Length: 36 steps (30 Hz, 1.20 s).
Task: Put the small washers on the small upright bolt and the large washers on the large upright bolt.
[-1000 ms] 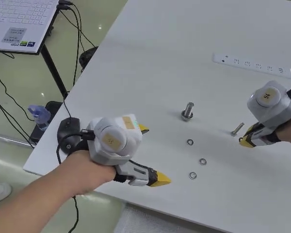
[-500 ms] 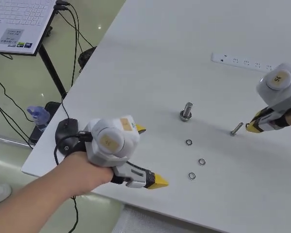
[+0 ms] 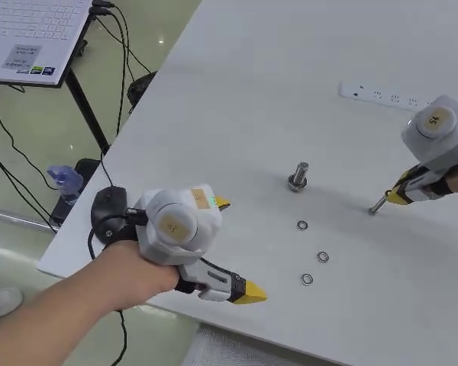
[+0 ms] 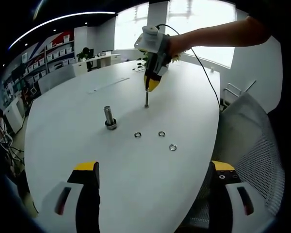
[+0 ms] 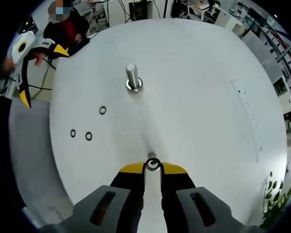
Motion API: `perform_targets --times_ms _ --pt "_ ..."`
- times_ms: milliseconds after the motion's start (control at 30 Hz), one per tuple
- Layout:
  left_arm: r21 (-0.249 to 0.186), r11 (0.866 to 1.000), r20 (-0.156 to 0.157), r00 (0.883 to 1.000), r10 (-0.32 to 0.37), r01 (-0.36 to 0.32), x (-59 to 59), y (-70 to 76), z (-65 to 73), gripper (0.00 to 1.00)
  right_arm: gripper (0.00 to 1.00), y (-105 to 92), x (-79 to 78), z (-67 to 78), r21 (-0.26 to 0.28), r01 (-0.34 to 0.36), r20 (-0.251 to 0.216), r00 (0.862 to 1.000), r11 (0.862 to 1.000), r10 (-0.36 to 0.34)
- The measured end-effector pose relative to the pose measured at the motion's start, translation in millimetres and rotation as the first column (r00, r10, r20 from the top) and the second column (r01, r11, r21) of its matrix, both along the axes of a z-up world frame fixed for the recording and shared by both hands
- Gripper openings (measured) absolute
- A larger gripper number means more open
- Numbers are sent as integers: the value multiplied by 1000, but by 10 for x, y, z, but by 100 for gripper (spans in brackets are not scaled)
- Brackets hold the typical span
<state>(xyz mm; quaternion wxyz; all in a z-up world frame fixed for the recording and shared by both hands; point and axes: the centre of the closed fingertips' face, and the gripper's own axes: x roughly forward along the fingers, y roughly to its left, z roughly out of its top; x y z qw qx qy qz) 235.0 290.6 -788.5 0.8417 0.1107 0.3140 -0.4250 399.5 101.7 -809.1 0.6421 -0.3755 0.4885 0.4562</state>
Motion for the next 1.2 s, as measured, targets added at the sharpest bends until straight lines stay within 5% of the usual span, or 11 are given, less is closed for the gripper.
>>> perform_targets --times_ms 367,1200 --pt "-17 1000 -2 1000 0 0 2 -28 -7 99 12 0 27 -44 -1 10 -10 1000 1000 -10" --pt "-18 1000 -25 1000 0 0 -75 -19 -58 93 12 7 0 -170 -25 -5 -17 1000 1000 4"
